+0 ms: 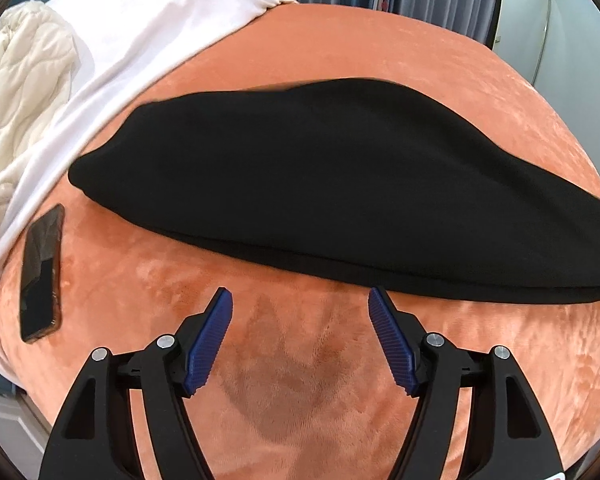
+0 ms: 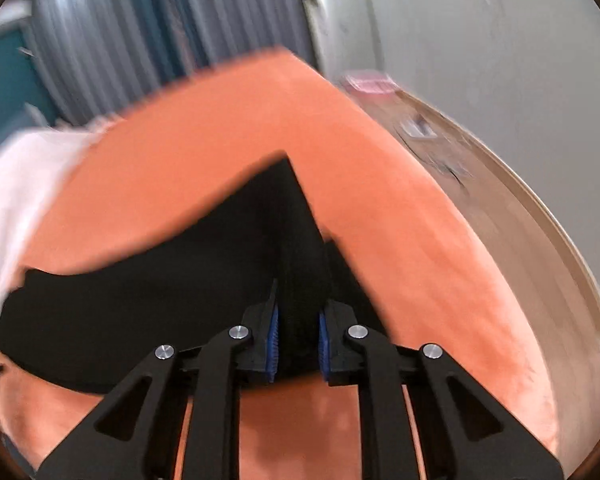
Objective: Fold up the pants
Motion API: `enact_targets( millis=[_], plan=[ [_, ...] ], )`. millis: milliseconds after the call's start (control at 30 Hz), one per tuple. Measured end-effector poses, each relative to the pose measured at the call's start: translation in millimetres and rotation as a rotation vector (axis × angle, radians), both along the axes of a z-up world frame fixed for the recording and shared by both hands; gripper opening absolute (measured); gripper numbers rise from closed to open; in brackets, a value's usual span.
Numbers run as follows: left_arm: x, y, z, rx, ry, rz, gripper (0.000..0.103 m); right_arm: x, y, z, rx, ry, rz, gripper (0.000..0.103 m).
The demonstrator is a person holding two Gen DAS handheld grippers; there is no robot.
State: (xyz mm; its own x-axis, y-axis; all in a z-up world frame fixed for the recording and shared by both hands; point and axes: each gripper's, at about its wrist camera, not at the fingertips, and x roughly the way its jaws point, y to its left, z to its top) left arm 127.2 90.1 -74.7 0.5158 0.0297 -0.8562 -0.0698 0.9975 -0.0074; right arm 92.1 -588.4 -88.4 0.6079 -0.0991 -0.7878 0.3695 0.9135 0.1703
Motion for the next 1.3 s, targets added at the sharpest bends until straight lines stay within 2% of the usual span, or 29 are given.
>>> enact_targets(
  millis=[33,67,100,133,200,300,367,500,600,667,733,767,800,833,900,967,1000,1100,1133,1167,1200,1267,1300],
  plan=[
    [1,0,-4,0.0,0.011,0.005,0.068,3,-5,-21,0.023,0.068,-0.001,0.017],
    [3,0,-9,-0.004,0.028,0.013,0.068,-1,-7,-34,0.046,0.059,0.0,0.017],
    [3,2,-13,-0.015,0.039,0.021,0.068,-7,-7,-31,0.04,0.017,-0.006,0.022],
    [3,6,-16,-0.025,0.05,0.039,0.068,-14,-5,-23,0.04,-0.012,-0.025,0.031],
    [1,19,-14,-0.043,0.042,0.065,0.068,-26,2,-6,0.007,-0.042,-0.075,0.036],
    [-1,45,-7,-0.047,0.012,0.114,0.068,-43,14,12,-0.112,-0.053,-0.113,0.036],
    [0,73,0,-0.067,-0.009,0.165,0.068,-53,30,28,-0.113,-0.087,-0.098,0.037],
    [10,143,10,-0.208,-0.053,0.28,0.068,-55,85,41,-0.111,-0.112,0.01,0.046],
    [26,184,3,-0.322,-0.03,0.328,0.067,-45,147,38,-0.101,-0.108,0.118,0.046],
    [41,208,-5,-0.434,-0.004,0.352,0.065,-41,178,32,-0.071,-0.099,0.172,0.046],
    [56,220,-8,-0.496,0.013,0.357,0.062,-36,212,25,-0.048,-0.081,0.228,0.046],
    [64,222,-8,-0.499,0.018,0.341,0.059,-32,231,20,-0.05,-0.072,0.253,0.046],
    [72,222,-9,-0.486,0.023,0.319,0.046,-29,245,17,-0.059,-0.063,0.275,0.046],
    [82,220,-11,-0.468,0.038,0.28,0.026,-27,260,13,-0.076,-0.055,0.295,0.046],
    [96,215,-16,-0.438,0.063,0.223,0.005,-20,276,8,-0.075,-0.047,0.325,0.046],
    [102,210,-5,-0.404,0.039,0.181,0.004,-16,290,5,-0.057,-0.036,0.341,0.046],
    [101,209,13,-0.396,-0.017,0.156,0.004,-14,295,5,-0.06,-0.032,0.343,0.046],
    [78,212,69,-0.441,-0.202,0.08,0.005,-24,310,16,-0.065,-0.047,0.35,0.046],
    [69,215,75,-0.46,-0.206,0.07,0.005,-24,315,21,-0.078,-0.059,0.354,0.046],
    [63,216,71,-0.445,-0.189,0.071,0.006,-23,317,23,-0.089,-0.061,0.357,0.047],
    [59,216,56,-0.389,-0.141,0.088,0.006,-21,322,21,-0.098,-0.054,0.362,0.049],
    [63,217,18,-0.298,-0.031,0.119,0.007,-18,322,12,-0.103,-0.03,0.361,0.05],
    [63,218,-8,-0.277,0.045,0.146,0.008,-13,323,7,-0.099,-0.011,0.362,0.05]
  ],
)
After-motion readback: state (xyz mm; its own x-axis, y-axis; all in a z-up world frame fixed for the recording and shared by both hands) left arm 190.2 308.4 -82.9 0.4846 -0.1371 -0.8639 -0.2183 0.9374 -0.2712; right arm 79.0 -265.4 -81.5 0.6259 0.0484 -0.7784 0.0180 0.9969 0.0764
